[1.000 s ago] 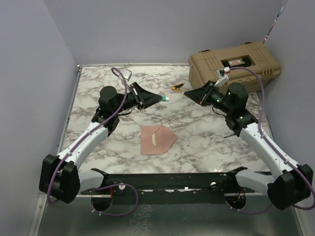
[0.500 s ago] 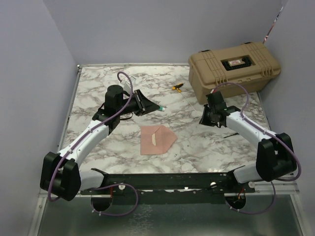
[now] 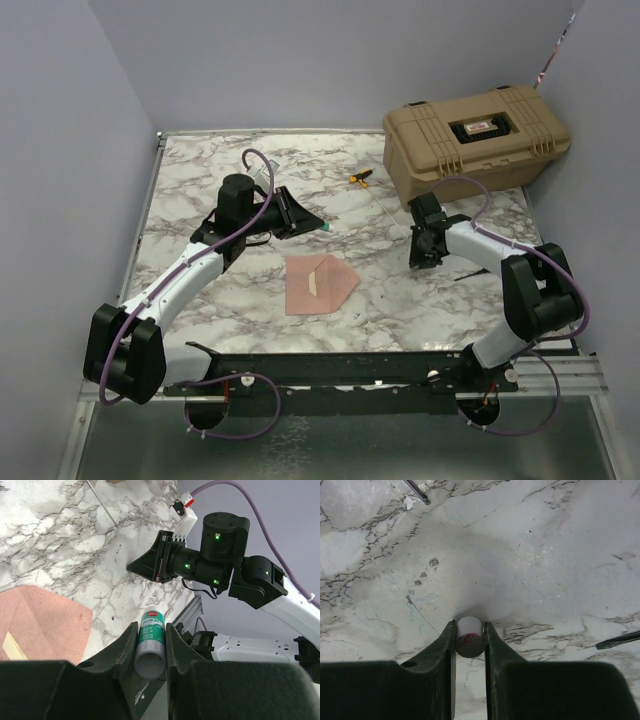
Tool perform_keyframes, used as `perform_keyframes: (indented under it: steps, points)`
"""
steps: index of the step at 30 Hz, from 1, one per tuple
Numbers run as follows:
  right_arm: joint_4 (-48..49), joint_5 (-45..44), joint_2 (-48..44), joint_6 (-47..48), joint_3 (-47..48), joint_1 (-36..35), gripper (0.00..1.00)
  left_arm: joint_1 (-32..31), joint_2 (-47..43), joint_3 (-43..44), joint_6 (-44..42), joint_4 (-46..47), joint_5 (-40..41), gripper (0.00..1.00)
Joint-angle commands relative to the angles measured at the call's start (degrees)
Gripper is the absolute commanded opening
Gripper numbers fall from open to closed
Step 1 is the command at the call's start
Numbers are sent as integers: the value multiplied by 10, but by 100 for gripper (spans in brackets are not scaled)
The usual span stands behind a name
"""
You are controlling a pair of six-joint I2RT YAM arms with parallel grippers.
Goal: Place the letter into the envelope and seal it
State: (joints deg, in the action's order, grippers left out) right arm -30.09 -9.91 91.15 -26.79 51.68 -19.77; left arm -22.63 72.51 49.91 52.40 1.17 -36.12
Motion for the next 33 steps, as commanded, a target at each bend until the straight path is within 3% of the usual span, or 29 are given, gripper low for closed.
perform_keyframes:
  steps: [1,7,17,25,29,33]
  points:
    - [-2,-21,6,8,8,2,18,-3,0,1,-12,-3,12,0]
    - [-6,-15,13,11,10,2,32,-2,-2,-1,-14,-5,15,0]
    - [-23,-3,-2,13,23,2,40,-3,1,4,-14,-6,14,0]
    - [-73,-1,-143,18,57,2,61,-16,8,10,-24,-8,-5,0]
    - [-1,189,-236,96,52,1,67,-42,23,24,-34,-9,-33,0]
    - [136,454,-309,140,15,0,68,-69,28,33,-43,-9,-47,0]
